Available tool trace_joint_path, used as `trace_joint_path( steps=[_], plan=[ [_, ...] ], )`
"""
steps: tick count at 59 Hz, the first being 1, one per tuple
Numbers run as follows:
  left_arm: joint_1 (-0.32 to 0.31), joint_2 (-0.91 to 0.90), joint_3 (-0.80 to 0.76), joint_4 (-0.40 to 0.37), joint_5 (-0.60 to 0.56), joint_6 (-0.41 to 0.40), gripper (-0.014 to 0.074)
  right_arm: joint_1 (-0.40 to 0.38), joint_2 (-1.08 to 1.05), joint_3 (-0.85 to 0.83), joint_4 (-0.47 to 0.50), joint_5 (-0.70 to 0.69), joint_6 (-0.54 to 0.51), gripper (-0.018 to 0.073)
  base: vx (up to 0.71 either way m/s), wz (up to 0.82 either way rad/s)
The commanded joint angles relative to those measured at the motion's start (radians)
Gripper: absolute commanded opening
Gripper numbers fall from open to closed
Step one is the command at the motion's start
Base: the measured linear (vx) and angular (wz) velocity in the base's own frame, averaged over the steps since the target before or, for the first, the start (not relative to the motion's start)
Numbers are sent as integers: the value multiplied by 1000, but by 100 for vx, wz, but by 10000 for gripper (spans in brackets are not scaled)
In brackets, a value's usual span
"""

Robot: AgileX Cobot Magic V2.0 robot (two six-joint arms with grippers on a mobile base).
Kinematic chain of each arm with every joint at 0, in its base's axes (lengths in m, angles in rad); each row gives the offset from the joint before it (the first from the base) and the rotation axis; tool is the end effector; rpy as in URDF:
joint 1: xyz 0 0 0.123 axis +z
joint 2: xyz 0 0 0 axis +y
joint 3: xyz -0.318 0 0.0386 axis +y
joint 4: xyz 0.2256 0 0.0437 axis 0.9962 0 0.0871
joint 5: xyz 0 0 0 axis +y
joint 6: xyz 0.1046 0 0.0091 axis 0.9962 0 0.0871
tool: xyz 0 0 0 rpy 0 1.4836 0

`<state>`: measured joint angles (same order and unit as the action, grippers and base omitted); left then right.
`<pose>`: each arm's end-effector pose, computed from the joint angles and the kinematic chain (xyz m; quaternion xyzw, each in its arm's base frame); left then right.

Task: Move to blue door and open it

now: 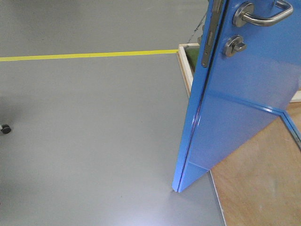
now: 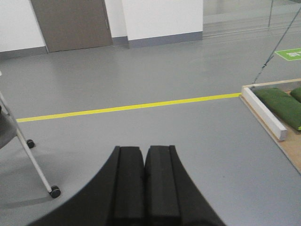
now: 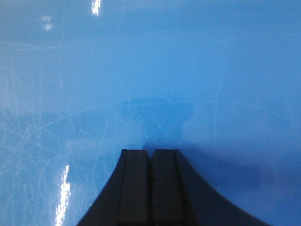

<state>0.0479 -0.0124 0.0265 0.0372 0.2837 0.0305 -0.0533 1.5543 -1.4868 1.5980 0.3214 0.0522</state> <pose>0.0103 0.0016 0.1762 0.0038 0.7774 0.0399 0.6277 0.3622 0.0139 0.4728 0.4424 0.5391 0.5852 0.4138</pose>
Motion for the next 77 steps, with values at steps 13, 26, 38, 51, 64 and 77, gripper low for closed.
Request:
trace_joint_path(
  steps=[13,26,38,51,64,77],
  plan=[
    [-6,-12,4,-8,-86,-3,70,13,-34,-37,27,79,-10,2,12,20],
    [-6,-12,4,-8,-86,-3,70,11,-34,-37,27,78,-10,2,15,17],
    [-6,-12,4,-8,-86,-3,70,11,-34,-37,27,79,-10,2,19,13],
    [-6,-12,4,-8,-86,-3,70,11,-34,-37,27,79,-10,2,22,4],
    [-6,-12,4,-8,-86,-3,70,11,-34,-37,27,79,-10,2,23,-1],
    [-6,-12,4,-8,-86,-3,70,11,-34,-37,27,79,-10,2,25,-1]
  ],
)
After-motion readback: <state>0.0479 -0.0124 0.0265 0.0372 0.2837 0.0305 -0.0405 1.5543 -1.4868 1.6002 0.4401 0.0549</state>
